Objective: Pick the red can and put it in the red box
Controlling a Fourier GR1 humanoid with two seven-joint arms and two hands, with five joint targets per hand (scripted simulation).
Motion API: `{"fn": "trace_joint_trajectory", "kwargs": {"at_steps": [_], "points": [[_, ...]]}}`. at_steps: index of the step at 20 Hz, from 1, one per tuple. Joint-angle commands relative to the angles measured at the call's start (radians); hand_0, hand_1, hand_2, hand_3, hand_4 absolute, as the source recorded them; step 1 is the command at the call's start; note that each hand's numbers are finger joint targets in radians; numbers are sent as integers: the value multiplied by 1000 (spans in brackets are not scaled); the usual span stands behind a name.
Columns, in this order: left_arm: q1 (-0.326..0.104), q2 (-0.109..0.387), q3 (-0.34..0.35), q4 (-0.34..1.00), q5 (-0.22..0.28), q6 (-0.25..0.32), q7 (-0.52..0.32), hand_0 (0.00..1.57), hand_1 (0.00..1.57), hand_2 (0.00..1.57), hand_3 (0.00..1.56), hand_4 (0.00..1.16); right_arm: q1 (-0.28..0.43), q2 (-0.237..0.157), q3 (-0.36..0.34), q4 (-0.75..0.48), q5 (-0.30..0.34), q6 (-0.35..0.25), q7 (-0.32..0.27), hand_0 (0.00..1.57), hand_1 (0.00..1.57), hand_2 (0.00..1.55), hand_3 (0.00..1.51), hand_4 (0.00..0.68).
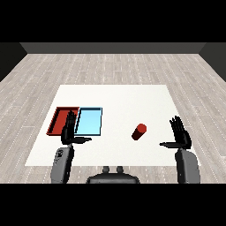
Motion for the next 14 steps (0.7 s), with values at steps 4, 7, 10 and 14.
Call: {"fn": "trace_joint_trajectory", "kwargs": {"at_steps": [4,7,10,14], "points": [[62,21,9,-94,34,-39,18,0,0,0,0,0,-23,35,15,-24,-33,-10,104,0,0,0,0,0],[4,9,25,-5,28,-19,-11,0,0,0,0,0,-17,122,84,-62,9,-70,111,0,0,0,0,0],[18,-1,17,-32,42,-21,9,0,0,0,0,0,-111,61,46,101,4,-26,86,0,0,0,0,0],[64,-12,-15,-109,4,5,27,0,0,0,0,0,-97,73,59,171,28,3,12,0,0,0,0,0]]}}
